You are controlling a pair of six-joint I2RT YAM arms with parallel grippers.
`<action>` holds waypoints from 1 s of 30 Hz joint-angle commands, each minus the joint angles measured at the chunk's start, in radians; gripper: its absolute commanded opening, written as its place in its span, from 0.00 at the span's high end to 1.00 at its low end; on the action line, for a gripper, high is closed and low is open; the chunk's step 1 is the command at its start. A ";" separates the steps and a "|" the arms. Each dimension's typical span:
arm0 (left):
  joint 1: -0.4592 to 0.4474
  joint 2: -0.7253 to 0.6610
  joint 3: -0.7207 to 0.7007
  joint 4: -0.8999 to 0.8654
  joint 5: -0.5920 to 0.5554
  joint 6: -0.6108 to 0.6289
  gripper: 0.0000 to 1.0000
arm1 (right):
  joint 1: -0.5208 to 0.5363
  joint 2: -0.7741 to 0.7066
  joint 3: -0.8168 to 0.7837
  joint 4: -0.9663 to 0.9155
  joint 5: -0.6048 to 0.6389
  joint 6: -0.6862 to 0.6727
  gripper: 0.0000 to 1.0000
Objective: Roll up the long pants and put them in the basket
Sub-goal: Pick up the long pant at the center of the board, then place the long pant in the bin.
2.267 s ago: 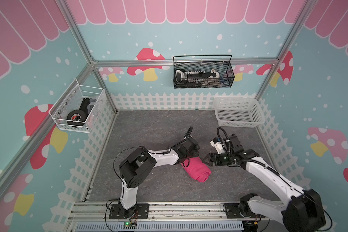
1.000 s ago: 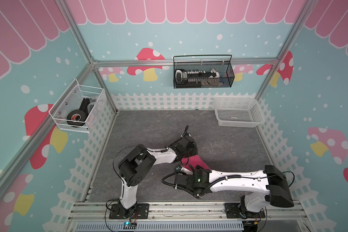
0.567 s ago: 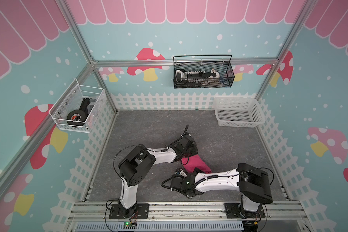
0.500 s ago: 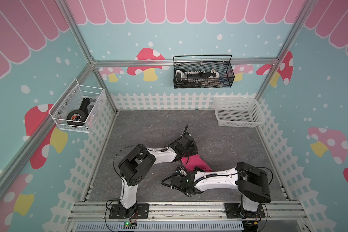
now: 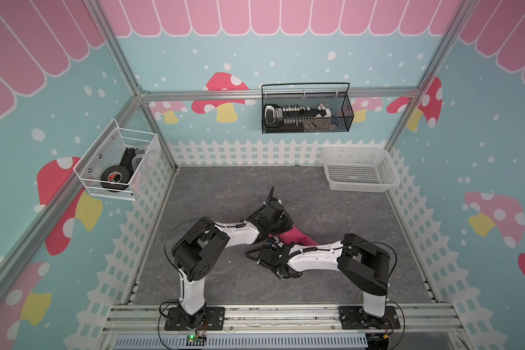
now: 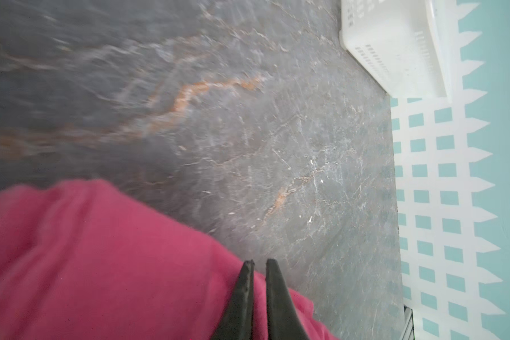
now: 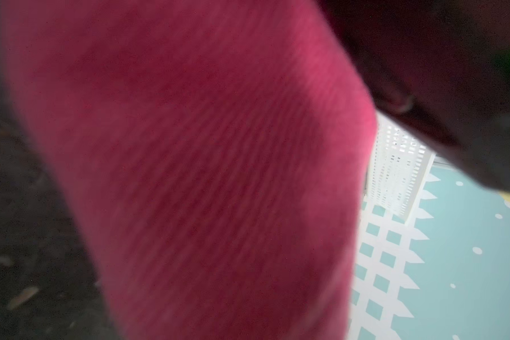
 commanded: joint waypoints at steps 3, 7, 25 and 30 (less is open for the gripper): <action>0.189 -0.294 -0.008 -0.380 -0.281 0.085 0.88 | -0.028 -0.033 -0.010 0.056 -0.231 0.042 1.00; 0.246 -0.517 0.029 -0.556 -0.493 0.160 0.88 | -0.060 -0.176 0.072 0.027 -0.330 0.107 1.00; 0.265 -0.685 -0.223 -0.524 -0.516 0.189 0.89 | -1.076 -0.384 -0.135 1.191 -0.718 0.956 1.00; 0.302 -0.656 -0.222 -0.497 -0.500 0.197 0.89 | -1.139 -0.057 -0.065 1.647 -0.843 1.200 1.00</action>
